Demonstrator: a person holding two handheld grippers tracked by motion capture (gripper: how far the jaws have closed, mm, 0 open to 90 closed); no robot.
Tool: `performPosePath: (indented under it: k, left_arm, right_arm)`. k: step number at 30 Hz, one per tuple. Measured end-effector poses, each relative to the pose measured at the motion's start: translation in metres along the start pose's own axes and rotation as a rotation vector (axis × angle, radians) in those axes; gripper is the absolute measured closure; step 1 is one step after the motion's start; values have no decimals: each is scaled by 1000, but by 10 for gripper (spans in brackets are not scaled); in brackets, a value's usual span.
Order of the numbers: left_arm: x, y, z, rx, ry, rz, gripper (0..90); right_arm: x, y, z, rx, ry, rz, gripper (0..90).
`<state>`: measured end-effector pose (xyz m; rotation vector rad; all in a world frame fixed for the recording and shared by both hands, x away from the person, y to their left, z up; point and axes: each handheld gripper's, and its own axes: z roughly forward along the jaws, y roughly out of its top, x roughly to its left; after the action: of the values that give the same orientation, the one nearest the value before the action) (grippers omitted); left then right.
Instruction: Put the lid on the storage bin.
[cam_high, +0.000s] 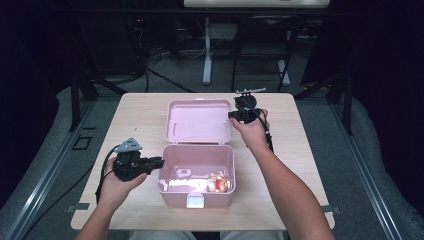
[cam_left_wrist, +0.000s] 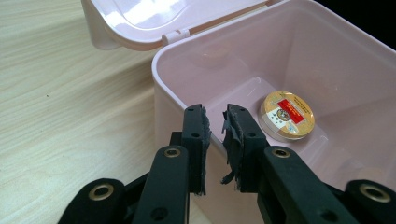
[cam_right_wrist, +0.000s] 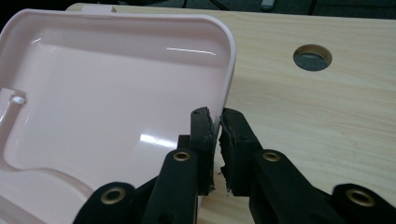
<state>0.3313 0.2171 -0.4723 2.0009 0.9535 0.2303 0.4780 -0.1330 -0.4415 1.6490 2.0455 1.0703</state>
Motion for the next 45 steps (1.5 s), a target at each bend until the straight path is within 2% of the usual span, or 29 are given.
performPosePath:
  k: [12,27,33,42,45]
  left_arm:
    - [0,0,0,-2,2,-2,781]
    - [0,0,0,-4,5,-3,785]
    - [0,0,0,-5,5,-3,786]
    - [-1,0,0,-6,7,-6,787]
    - [-1,0,0,-5,8,-5,787]
  right_arm:
    - [6,0,-19,-52,0,-37,847]
    - [10,-2,-36,-98,18,-48,866]
    - [13,-5,-45,-124,21,-60,868]
    - [17,-12,-57,-172,18,-105,868]
    - [17,-16,-61,-192,30,-100,871]
